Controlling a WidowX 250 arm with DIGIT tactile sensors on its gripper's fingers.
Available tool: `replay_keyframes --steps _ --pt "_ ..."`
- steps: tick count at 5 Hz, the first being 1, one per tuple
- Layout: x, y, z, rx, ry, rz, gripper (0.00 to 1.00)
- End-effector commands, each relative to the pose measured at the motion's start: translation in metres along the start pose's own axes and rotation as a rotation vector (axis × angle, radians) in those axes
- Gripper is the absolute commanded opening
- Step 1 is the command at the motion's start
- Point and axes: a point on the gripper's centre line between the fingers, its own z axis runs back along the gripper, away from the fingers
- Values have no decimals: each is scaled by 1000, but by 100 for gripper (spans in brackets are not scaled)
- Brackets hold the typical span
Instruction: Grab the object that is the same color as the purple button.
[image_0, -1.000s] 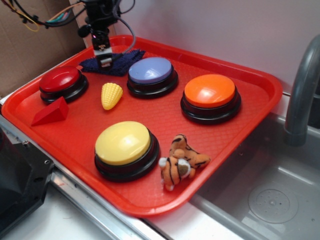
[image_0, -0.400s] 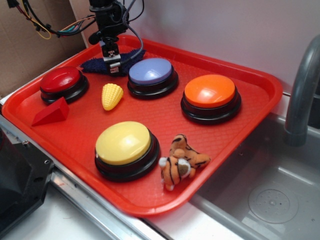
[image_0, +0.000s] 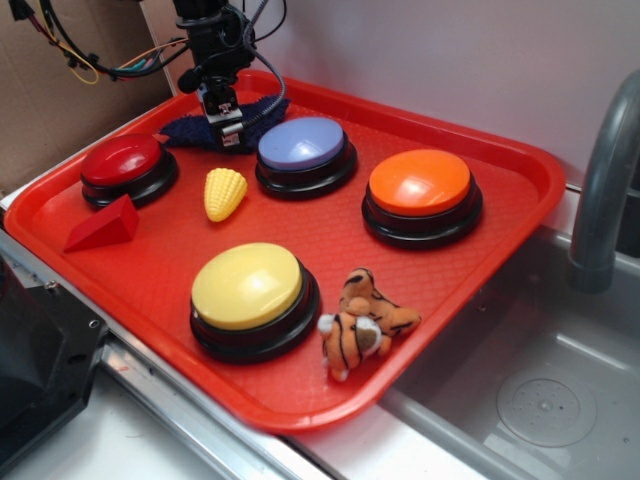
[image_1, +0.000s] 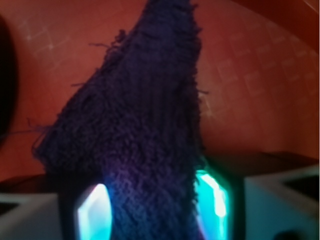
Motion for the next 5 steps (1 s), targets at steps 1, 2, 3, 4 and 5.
replay_keyframes --steps 1,2,3,4,5 --pt "-20 -32 80 319 -148 448 0" --pt "-30 -56 128 361 -207 561 0" --pt "-40 -81 179 270 -174 687 0" --pt "-42 -114 211 184 -119 644 0" --pt "-42 -137 226 149 -146 593 0"
